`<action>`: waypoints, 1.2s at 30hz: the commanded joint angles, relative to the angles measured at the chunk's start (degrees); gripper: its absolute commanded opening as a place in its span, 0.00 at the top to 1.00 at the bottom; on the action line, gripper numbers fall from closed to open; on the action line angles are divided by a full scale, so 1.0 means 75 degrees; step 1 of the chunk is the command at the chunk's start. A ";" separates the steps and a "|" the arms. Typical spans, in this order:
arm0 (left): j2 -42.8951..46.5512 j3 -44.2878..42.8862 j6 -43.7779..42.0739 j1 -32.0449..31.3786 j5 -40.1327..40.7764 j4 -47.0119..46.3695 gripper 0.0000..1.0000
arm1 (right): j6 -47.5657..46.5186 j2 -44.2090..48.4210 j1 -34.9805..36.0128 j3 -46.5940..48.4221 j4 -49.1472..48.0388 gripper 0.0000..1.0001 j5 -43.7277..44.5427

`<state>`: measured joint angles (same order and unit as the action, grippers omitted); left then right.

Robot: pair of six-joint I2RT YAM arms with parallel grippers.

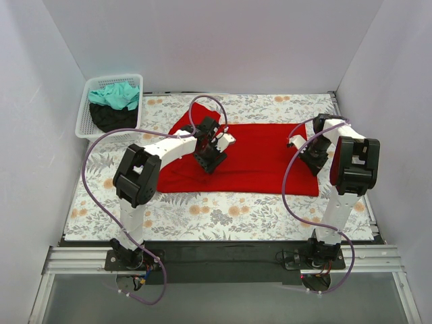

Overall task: Fold and stack the t-shirts
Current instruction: Fold the tshirt

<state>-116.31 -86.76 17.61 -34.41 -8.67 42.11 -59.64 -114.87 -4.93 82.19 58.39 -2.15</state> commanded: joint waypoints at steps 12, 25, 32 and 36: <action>0.0333 -0.0491 0.0114 -0.0251 -0.0287 0.0268 0.50 | -0.0462 0.0222 -0.0058 0.0244 0.0453 0.99 -0.0357; 0.0121 -0.0291 0.0102 -0.0286 0.0183 0.0105 0.86 | -0.0603 0.0386 -0.0081 0.0443 0.0511 0.99 -0.0346; 0.0321 -0.0209 -0.0039 -0.0275 0.0370 0.0081 1.00 | -0.0650 0.0468 -0.0128 0.0607 0.0617 0.99 -0.0346; 0.0403 -0.0268 -0.0086 -0.0275 0.0487 -0.0024 1.00 | -0.0638 0.0468 -0.0140 0.0619 0.0640 0.99 -0.0393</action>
<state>-116.29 -88.53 17.78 -36.23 -6.37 43.11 -60.64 -114.04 -5.61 84.64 60.36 -4.14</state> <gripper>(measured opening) 0.006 0.020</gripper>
